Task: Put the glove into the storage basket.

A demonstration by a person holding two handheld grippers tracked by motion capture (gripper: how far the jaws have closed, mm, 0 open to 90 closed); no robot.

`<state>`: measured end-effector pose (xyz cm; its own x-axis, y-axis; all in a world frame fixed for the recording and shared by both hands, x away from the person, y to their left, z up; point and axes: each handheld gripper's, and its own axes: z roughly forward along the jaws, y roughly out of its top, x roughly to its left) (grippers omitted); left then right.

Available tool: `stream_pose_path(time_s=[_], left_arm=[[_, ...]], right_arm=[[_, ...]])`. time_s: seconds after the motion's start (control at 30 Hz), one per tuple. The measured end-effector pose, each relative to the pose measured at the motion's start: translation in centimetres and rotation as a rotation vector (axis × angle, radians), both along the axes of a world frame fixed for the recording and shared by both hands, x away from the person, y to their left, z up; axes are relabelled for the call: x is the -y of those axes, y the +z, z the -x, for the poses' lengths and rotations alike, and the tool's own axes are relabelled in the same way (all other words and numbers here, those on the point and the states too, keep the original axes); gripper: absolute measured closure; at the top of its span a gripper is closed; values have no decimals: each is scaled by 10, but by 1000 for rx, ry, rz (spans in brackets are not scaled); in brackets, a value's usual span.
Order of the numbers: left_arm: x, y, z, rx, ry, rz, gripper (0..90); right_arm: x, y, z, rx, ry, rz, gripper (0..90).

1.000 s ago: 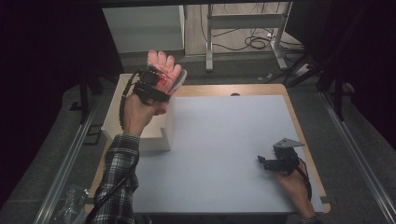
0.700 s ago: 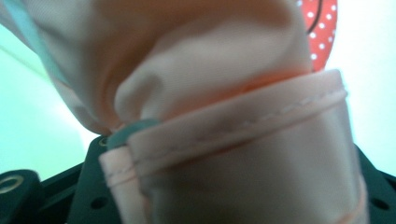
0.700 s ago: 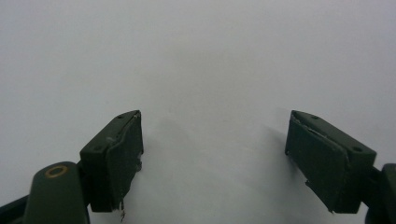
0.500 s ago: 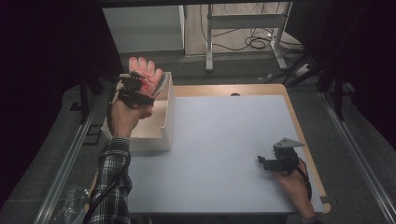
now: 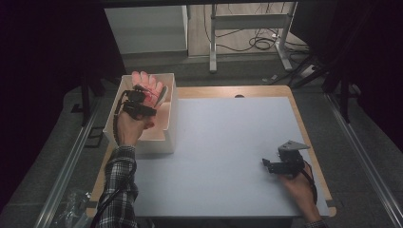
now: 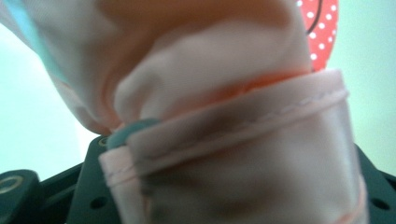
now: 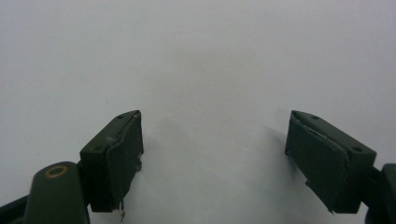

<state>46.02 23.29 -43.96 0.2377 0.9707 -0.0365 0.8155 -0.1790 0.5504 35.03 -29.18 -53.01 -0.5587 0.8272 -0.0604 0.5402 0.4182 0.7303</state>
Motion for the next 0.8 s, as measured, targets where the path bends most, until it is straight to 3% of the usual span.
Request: stream_pose_path(time_s=[0.2, 0.5, 0.63, 0.8], left_arm=[[10, -18, -9, -30, -3, -23, 432], [17, -34, -25, -92, 0, -52, 419], [19, -39, -29, -117, -1, -46, 410], [25, -46, -34, -176, -11, -73, 385]], right_arm=[[0, 0, 0, 0, 0, 0, 194], [0, 0, 0, 0, 0, 0, 195], [0, 0, 0, 0, 0, 0, 195], [0, 0, 0, 0, 0, 0, 195]])
